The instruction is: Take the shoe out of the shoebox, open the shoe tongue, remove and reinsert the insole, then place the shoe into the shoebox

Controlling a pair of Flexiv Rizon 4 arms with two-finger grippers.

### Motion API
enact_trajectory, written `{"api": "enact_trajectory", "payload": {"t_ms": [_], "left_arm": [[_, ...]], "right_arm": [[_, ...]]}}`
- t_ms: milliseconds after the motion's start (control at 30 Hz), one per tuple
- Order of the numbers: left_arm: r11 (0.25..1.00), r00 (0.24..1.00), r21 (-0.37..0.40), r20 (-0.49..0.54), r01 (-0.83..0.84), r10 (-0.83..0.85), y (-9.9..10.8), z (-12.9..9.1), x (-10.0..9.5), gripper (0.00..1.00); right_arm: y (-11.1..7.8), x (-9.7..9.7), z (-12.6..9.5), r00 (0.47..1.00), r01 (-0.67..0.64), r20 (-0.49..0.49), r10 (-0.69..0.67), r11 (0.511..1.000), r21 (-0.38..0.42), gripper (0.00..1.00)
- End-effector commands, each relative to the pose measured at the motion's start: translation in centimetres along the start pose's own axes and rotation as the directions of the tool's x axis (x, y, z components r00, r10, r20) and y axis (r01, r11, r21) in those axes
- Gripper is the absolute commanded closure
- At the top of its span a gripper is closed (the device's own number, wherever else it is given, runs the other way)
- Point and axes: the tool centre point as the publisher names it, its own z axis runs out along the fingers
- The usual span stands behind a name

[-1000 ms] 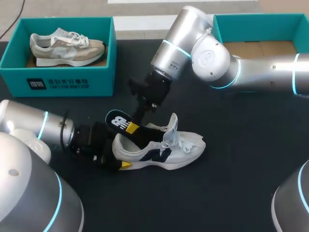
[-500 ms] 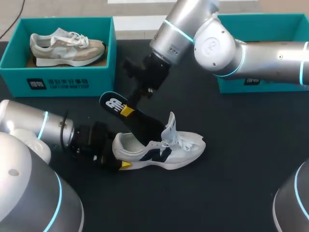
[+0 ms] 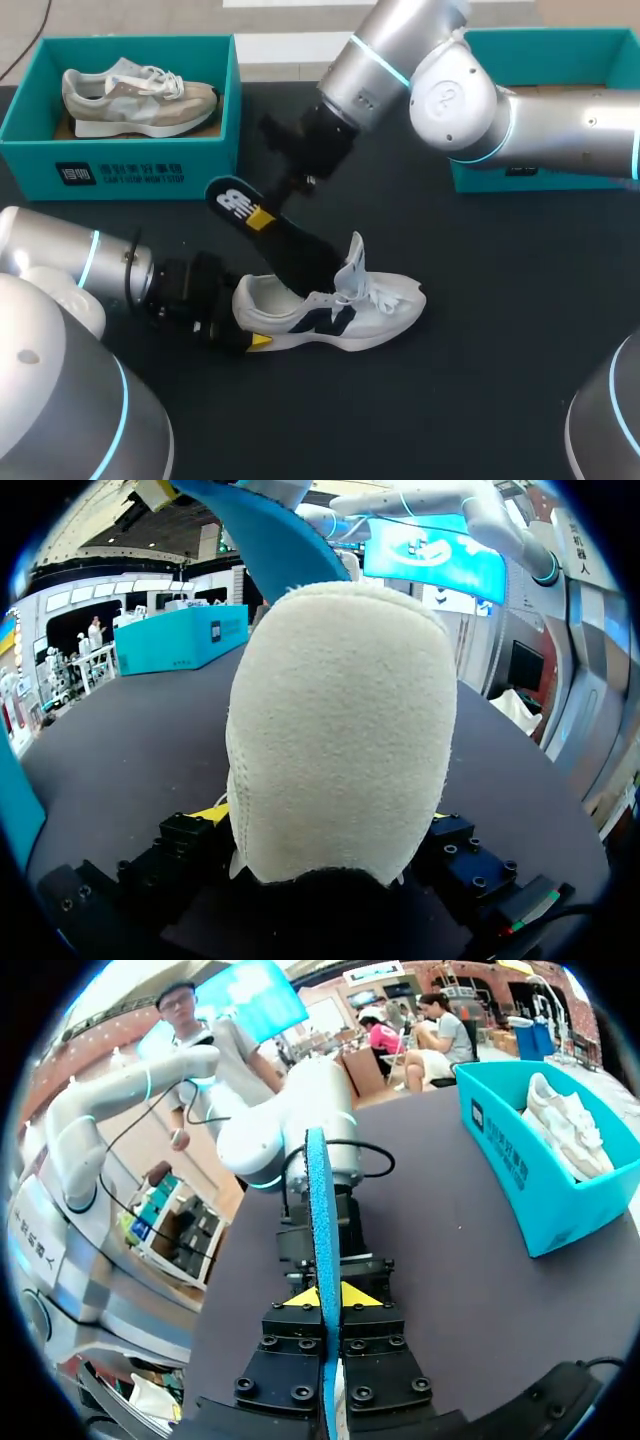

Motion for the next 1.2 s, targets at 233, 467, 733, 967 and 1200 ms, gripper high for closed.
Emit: {"api": "enact_trajectory", "payload": {"t_ms": [233, 467, 733, 967, 1200], "left_arm": [[1.000, 1.000, -0.003, 0.002, 0.000, 0.000, 0.4, 0.3, -0.2, 1.00], [1.000, 1.000, -0.003, 0.002, 0.000, 0.000, 0.4, 0.3, -0.2, 1.00], [1.000, 1.000, -0.003, 0.002, 0.000, 0.000, 0.4, 0.3, -0.2, 1.00], [1.000, 1.000, -0.003, 0.002, 0.000, 0.000, 0.4, 0.3, -0.2, 1.00], [1.000, 1.000, -0.003, 0.002, 0.000, 0.000, 0.4, 0.3, -0.2, 1.00]], "right_arm": [[2.4, 0.6, -2.0, 0.957, -0.075, 0.227, 0.180, 0.911, -0.405, 1.00], [5.7, 1.2, -4.3, 0.955, -0.085, 0.199, 0.222, 0.843, -0.532, 1.00], [7.1, 2.0, -5.7, 0.924, -0.126, 0.223, 0.312, 0.796, -0.591, 1.00], [7.1, 2.0, -5.7, 0.924, -0.126, 0.223, 0.312, 0.796, -0.591, 1.00], [7.8, 2.6, -8.0, 0.941, -0.104, 0.192, 0.279, 0.778, -0.619, 1.00]]}}
